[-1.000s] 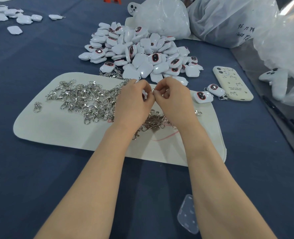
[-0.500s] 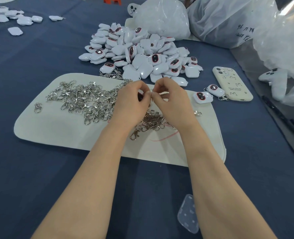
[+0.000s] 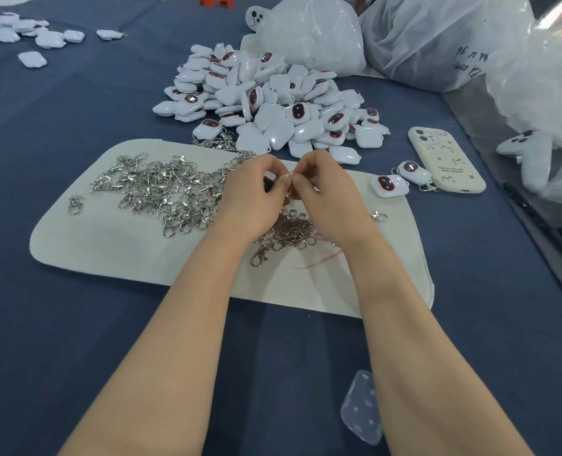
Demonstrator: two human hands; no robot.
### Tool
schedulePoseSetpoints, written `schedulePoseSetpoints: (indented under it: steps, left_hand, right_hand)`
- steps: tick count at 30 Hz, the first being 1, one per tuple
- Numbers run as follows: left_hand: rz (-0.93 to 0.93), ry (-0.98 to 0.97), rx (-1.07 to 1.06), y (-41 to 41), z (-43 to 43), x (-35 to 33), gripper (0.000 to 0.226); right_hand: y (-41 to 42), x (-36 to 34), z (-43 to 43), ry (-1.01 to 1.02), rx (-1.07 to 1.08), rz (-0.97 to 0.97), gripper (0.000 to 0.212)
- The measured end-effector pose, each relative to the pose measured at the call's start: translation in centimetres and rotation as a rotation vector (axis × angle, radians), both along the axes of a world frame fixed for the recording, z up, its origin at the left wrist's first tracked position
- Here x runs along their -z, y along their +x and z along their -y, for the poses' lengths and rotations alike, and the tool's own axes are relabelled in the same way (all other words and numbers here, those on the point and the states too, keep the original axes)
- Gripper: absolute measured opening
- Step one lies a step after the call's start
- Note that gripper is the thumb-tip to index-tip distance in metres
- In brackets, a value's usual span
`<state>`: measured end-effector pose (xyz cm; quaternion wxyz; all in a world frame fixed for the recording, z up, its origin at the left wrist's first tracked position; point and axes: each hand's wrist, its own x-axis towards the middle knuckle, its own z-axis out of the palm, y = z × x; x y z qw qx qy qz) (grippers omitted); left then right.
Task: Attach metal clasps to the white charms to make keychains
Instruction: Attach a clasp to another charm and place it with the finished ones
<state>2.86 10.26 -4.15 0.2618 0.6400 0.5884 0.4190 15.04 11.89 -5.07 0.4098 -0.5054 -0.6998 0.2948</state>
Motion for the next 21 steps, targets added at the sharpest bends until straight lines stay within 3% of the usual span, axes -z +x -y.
schedulePoseSetpoints:
  steps: [7, 12, 16, 21]
  left_hand:
    - [0.064, 0.009, 0.04, 0.3, 0.0, -0.1, 0.005]
    - [0.167, -0.056, 0.085, -0.3, -0.1, 0.0, 0.05]
    - [0.159, -0.08, 0.066, -0.7, -0.3, 0.0, 0.031]
    - [0.127, -0.043, 0.051, -0.5, -0.3, -0.3, 0.03]
  right_hand:
    - [0.2, -0.3, 0.0, -0.037, 0.071, -0.072, 0.023]
    - [0.7, -0.4, -0.1, -0.033, 0.088, -0.07, 0.024]
    - [0.8, -0.6, -0.2, -0.043, 0.093, -0.055, 0.024]
    - [0.7, -0.8, 0.1, 0.013, 0.106, 0.064, 0.007]
